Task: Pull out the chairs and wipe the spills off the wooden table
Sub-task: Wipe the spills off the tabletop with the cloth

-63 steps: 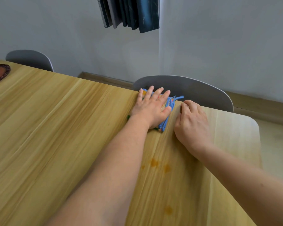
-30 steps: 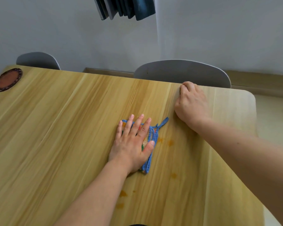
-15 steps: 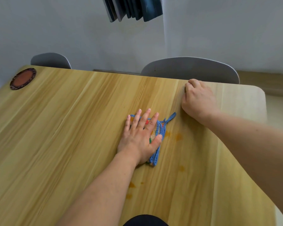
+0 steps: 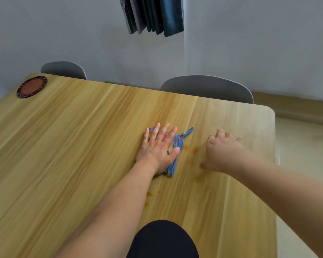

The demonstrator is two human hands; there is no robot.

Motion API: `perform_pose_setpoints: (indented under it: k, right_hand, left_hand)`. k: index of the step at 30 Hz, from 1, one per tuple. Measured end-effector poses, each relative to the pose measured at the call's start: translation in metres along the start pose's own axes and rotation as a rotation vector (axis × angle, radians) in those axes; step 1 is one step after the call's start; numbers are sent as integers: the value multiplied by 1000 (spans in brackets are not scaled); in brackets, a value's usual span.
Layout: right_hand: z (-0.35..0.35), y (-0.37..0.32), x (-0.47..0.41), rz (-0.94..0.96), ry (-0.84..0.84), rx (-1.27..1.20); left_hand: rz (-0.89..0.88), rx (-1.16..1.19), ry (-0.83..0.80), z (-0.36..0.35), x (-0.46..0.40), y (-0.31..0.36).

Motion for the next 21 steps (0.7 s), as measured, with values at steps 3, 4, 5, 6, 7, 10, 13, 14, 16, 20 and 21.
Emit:
perform_pose_setpoints:
  k: [3, 4, 5, 6, 7, 10, 13, 14, 16, 20, 21]
  right_hand:
    - [-17, -10, 3, -15, -165, 33]
    - [-23, -13, 1, -22, -199, 35]
    - [-28, -14, -1, -35, -219, 34]
    - [-32, -15, -4, -43, -224, 32]
    - [-35, -15, -7, -43, -221, 32]
    - [-38, -13, -15, -23, -193, 33]
    - [-38, -16, -20, -39, -203, 28]
    - [-38, -18, -22, -44, -210, 37]
    - [-37, -20, -24, -38, -200, 41]
    - [-35, -18, -14, -40, -164, 15]
    - [-35, -17, -11, -40, -152, 6]
  left_hand:
    - [1, 3, 10, 0, 1, 0]
    - [1, 4, 12, -1, 1, 1]
    - [1, 5, 13, -1, 0, 1]
    - [0, 6, 13, -2, -1, 1]
    - [1, 6, 14, -3, -1, 0]
    - [0, 8, 26, -4, 1, 0]
    - [3, 16, 31, -7, 8, -1]
    - [4, 20, 33, -8, 13, -3]
    - [-9, 18, 33, -11, 26, -6]
    - [-25, 6, 29, -17, 50, -14]
    - [-25, 3, 30, -19, 55, -15]
Point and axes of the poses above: each hand's wrist, its own x-axis away from the middle knuckle, its own z-axis out of the back of the hand, y = z × x, the point moved 2 cm from there along -x, towards the middle knuckle, and after that the axes turned 5 degrees about z, right-handed, at the moved point
